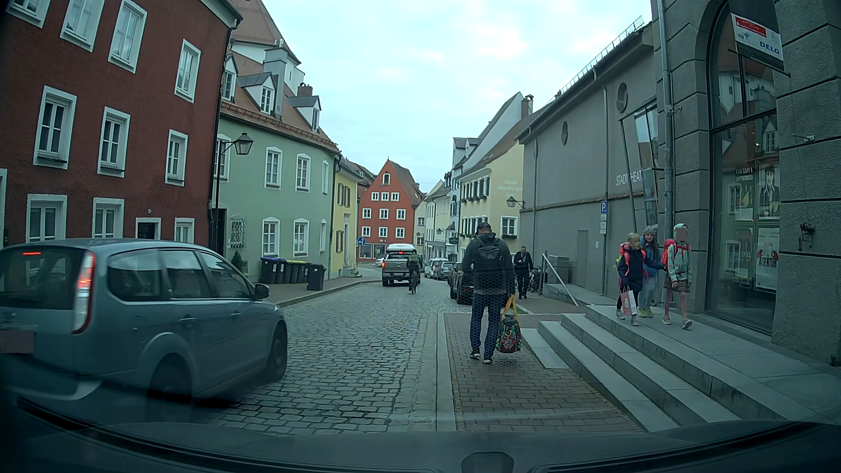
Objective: Follow the waypoints while adhering to traffic rules and regulations
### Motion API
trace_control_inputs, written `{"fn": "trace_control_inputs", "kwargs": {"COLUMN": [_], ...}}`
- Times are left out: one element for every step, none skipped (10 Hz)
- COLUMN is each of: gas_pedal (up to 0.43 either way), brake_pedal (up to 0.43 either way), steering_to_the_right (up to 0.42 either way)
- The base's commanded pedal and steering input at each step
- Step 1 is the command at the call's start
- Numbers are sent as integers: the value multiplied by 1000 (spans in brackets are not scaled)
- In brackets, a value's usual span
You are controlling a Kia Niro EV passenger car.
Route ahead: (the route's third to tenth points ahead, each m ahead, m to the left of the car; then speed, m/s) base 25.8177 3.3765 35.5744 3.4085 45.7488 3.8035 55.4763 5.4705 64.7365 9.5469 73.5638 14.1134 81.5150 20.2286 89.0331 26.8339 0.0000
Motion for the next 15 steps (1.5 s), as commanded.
{"fn": "trace_control_inputs", "kwargs": {"gas_pedal": [0, 0, 0, 0, 0, 0, 0, 0, 0, 0, 0, 0, 0, 0, 0], "brake_pedal": [305, 305, 305, 305, 305, 305, 305, 305, 305, 305, 299, 299, 305, 305, 305], "steering_to_the_right": [-217, -217, -217, -217, -217, -217, -217, -217, -217, -216, -216, -216, -216, -216, -216]}}
